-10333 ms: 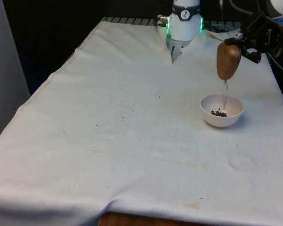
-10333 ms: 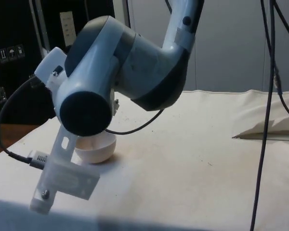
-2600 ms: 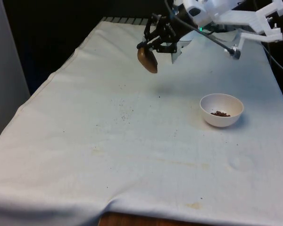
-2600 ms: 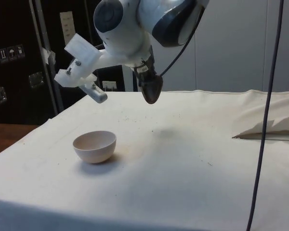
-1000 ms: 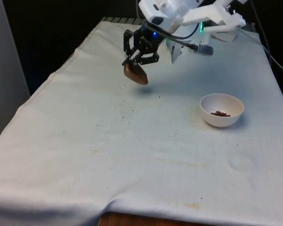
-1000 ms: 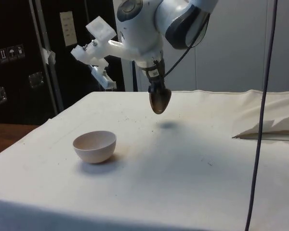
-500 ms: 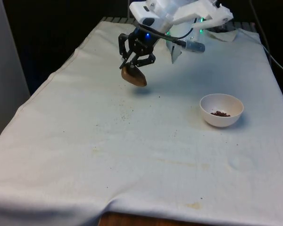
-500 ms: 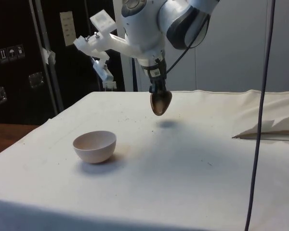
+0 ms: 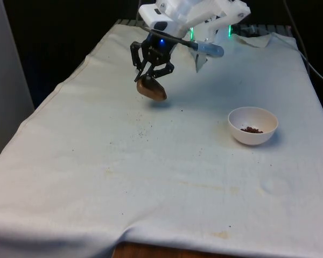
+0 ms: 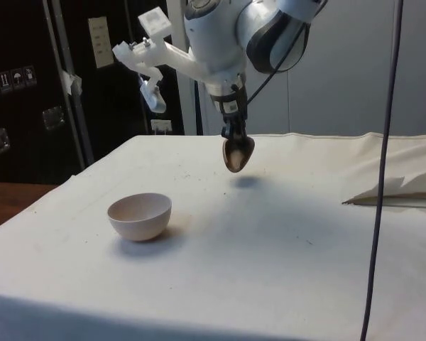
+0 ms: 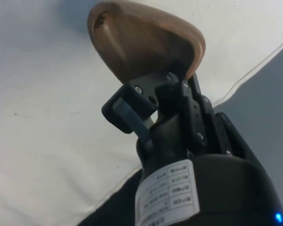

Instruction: Pour the coffee beans from the cup into the bowl.

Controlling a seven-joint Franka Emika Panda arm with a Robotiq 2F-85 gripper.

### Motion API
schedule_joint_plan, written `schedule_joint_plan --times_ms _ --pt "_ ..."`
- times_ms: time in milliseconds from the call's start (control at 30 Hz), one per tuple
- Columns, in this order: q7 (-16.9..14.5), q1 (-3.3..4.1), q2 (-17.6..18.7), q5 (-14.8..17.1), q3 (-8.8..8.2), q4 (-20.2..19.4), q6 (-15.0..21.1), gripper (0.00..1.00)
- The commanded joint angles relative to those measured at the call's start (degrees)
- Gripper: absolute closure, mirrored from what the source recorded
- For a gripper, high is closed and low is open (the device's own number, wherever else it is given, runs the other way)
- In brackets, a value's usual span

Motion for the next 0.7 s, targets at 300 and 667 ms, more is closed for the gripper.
schedule_joint_plan --times_ms 300,667 --pt "-5.67 -0.63 0.74 5.56 -1.60 -0.40 4.13 1.00" --pt "-11.29 -0.80 1.43 11.29 -3.15 -0.46 6.65 1.00"
